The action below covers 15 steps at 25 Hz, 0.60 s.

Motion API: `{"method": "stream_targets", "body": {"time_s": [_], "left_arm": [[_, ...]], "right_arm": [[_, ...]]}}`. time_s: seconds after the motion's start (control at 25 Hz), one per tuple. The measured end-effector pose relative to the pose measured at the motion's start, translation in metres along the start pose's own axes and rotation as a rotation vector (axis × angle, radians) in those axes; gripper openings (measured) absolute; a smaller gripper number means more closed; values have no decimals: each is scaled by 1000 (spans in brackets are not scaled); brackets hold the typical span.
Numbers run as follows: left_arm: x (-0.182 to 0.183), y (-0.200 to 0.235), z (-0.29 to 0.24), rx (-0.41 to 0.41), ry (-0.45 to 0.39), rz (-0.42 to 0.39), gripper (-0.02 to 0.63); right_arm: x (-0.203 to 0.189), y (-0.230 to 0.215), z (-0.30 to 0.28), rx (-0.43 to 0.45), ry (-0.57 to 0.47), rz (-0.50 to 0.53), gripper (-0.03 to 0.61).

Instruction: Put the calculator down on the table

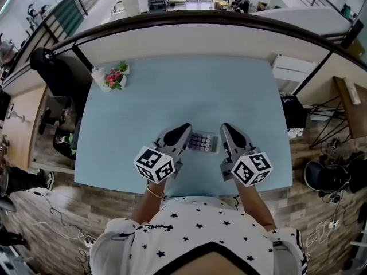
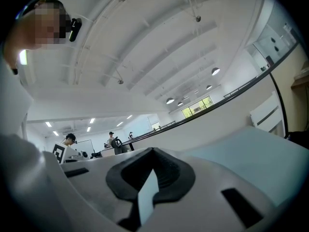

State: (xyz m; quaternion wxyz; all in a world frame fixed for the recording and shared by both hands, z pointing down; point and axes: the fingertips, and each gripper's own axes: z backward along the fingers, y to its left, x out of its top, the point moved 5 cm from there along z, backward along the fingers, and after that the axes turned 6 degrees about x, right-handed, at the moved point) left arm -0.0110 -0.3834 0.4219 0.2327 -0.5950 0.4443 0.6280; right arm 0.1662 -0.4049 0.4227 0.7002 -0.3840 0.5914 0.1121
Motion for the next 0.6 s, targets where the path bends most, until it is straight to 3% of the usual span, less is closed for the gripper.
{"method": "stream_targets", "body": {"time_s": [0.6], "left_arm": [[-5, -9, -3, -18, 15, 3, 37]], "right_arm": [[-1, -1, 12, -17, 4, 3, -4]]}}
